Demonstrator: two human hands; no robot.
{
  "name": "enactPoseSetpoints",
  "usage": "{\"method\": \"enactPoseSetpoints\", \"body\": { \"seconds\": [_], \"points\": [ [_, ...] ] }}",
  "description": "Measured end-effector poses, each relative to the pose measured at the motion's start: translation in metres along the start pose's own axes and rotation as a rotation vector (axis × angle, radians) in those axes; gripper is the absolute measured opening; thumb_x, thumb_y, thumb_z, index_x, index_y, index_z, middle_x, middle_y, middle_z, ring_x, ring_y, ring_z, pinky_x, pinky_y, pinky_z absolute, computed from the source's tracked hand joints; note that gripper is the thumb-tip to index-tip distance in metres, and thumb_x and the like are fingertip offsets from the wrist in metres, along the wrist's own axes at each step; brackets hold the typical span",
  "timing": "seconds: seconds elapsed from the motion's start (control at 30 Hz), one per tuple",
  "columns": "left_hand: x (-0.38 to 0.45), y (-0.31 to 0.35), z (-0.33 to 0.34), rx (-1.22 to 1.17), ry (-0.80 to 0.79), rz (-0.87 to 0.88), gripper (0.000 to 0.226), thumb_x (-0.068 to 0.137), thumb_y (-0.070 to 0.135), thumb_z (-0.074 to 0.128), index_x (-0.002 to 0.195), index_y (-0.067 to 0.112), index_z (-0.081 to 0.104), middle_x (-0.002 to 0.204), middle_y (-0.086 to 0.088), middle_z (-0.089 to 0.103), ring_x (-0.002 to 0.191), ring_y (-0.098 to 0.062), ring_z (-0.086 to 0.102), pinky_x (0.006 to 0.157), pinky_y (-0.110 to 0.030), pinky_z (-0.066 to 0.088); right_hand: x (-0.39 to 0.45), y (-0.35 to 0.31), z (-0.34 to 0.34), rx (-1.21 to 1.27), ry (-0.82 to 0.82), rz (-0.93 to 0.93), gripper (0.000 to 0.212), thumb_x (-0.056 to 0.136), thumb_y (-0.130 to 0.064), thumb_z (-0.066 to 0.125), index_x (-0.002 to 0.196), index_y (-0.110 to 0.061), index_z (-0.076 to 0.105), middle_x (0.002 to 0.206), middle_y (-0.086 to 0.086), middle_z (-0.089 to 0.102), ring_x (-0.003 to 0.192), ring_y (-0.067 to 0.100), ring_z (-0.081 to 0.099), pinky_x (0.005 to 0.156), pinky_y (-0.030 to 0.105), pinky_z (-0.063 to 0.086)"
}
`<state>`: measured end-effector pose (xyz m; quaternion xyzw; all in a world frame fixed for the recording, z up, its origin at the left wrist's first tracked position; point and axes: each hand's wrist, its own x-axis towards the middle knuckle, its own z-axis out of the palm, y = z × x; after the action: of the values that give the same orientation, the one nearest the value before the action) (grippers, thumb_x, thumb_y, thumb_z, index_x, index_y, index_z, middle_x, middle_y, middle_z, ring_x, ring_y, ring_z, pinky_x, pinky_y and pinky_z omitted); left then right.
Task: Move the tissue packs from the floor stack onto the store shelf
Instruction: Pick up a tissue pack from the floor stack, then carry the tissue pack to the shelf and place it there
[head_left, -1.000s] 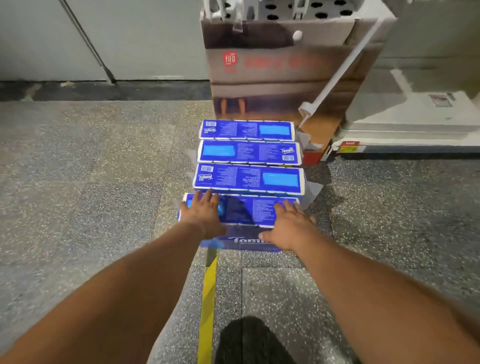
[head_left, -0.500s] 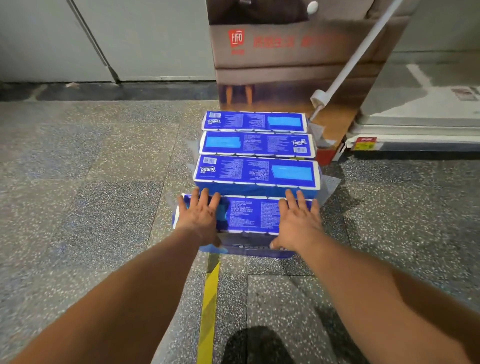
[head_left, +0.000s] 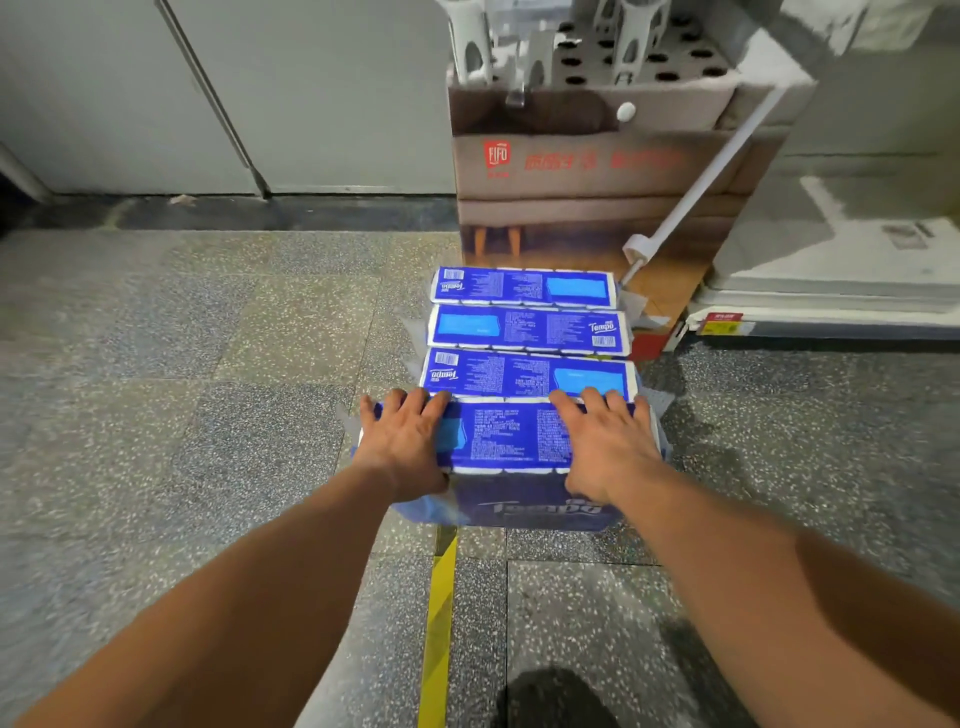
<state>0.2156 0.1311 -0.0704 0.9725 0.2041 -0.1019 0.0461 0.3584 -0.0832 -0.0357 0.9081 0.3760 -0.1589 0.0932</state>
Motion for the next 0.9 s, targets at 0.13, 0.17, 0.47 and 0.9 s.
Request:
{"method": "enactPoseSetpoints", "body": {
  "seconds": [0.13, 0.17, 0.47, 0.9],
  "points": [
    [-0.048, -0.009, -0.135, -0.018, 0.035, -0.026, 0.108, 0.06, 0.064, 0.075, 0.148, 0.032, 0.02, 0.136, 0.003, 0.039, 0.13, -0.025, 0.033, 0.116, -0.065, 0.012, -0.051, -0.011, -0.137, -0.017, 0.008, -0.025, 0.115, 0.072, -0.038, 0.081, 0.159, -0.031, 0.006, 0.156, 0.009, 0.028, 0.143, 0.034, 0.026, 0.119, 0.061, 0.013],
    [-0.059, -0.011, -0.176, -0.016, 0.043, -0.035, 0.108, 0.061, 0.063, 0.075, 0.148, 0.032, 0.02, 0.138, 0.003, 0.038, 0.132, -0.025, 0.033, 0.116, -0.064, 0.013, -0.065, -0.015, -0.177, -0.019, 0.013, -0.033, 0.115, 0.072, -0.04, 0.081, 0.159, -0.031, 0.006, 0.157, 0.01, 0.027, 0.144, 0.034, 0.024, 0.119, 0.061, 0.013],
    [-0.176, -0.034, -0.574, 0.103, 0.174, -0.123, 0.119, 0.051, 0.059, 0.083, 0.151, 0.035, 0.024, 0.141, 0.004, 0.04, 0.132, -0.026, 0.035, 0.116, -0.056, 0.022, -0.211, -0.04, -0.543, 0.015, 0.2, -0.144, 0.12, 0.067, -0.037, 0.085, 0.16, -0.032, 0.009, 0.16, 0.011, 0.023, 0.147, 0.035, 0.022, 0.117, 0.057, 0.018],
    [-0.36, -0.026, -0.837, 0.126, 0.596, -0.246, 0.107, 0.06, 0.059, 0.084, 0.149, 0.035, 0.029, 0.135, 0.004, 0.043, 0.128, -0.022, 0.035, 0.114, -0.05, 0.026, -0.358, -0.065, -0.798, -0.046, 0.606, -0.375, 0.119, 0.059, -0.054, 0.083, 0.156, -0.039, 0.015, 0.145, 0.007, 0.035, 0.136, 0.034, 0.031, 0.113, 0.054, 0.024]
  ]
}}
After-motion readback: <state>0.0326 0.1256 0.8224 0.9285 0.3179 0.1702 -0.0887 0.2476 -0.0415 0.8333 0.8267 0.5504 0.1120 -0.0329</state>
